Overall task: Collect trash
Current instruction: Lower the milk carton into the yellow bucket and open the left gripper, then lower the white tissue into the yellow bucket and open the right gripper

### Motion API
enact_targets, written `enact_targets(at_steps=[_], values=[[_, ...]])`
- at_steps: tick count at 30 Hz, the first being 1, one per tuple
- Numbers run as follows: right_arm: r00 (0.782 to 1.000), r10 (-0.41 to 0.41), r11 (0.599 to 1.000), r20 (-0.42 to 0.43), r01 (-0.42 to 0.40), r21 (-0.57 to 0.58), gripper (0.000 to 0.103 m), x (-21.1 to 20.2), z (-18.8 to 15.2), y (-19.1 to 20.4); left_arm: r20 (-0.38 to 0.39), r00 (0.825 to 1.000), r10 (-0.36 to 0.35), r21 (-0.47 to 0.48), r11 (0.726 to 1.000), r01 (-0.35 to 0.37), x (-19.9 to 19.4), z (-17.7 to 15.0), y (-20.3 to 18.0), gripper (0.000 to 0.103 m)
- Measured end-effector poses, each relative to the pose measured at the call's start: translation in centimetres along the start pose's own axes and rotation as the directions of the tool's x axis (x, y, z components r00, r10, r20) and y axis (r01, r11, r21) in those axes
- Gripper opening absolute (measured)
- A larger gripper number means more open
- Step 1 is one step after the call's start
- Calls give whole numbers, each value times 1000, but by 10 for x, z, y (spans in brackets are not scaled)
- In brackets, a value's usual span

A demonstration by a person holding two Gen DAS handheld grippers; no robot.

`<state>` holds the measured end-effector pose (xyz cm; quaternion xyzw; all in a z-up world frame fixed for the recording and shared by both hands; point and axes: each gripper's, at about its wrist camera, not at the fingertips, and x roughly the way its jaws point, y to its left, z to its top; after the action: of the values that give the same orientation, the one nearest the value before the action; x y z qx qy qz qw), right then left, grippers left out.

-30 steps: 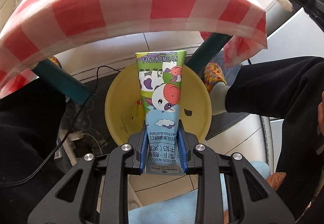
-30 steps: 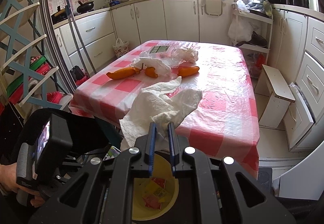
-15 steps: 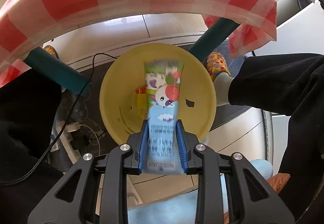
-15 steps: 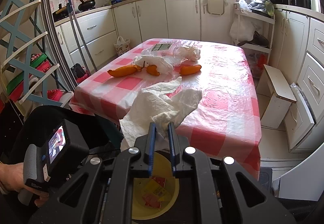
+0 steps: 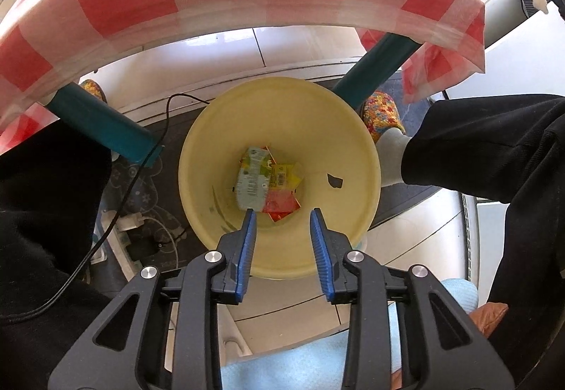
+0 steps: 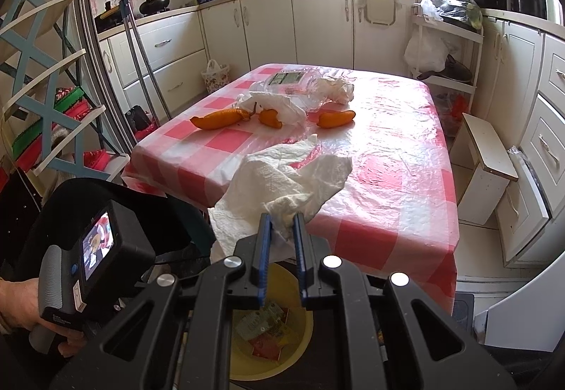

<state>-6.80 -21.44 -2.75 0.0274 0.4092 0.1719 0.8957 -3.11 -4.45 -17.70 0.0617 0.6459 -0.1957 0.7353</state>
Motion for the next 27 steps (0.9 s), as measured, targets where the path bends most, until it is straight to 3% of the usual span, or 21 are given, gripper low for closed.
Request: enact_targets(at_steps=[8, 14, 21, 27], values=[[1000, 6, 1000, -12, -6, -7, 15, 3, -1, 3, 3, 1000, 2, -3, 1000, -2, -1, 0, 1, 34], [989, 17, 992, -145, -35, -121, 16, 24, -17, 26, 36, 999, 9, -57, 998, -7, -10, 1, 13, 44], [954, 8, 948, -301, -103, -301, 16, 50, -44, 62, 86, 996, 12, -152, 988, 1, -22, 2, 32, 45], [923, -6, 937, -385, -128, -324, 16, 66, -59, 65, 140, 990, 23, -216, 976, 8, -34, -1, 43, 45]])
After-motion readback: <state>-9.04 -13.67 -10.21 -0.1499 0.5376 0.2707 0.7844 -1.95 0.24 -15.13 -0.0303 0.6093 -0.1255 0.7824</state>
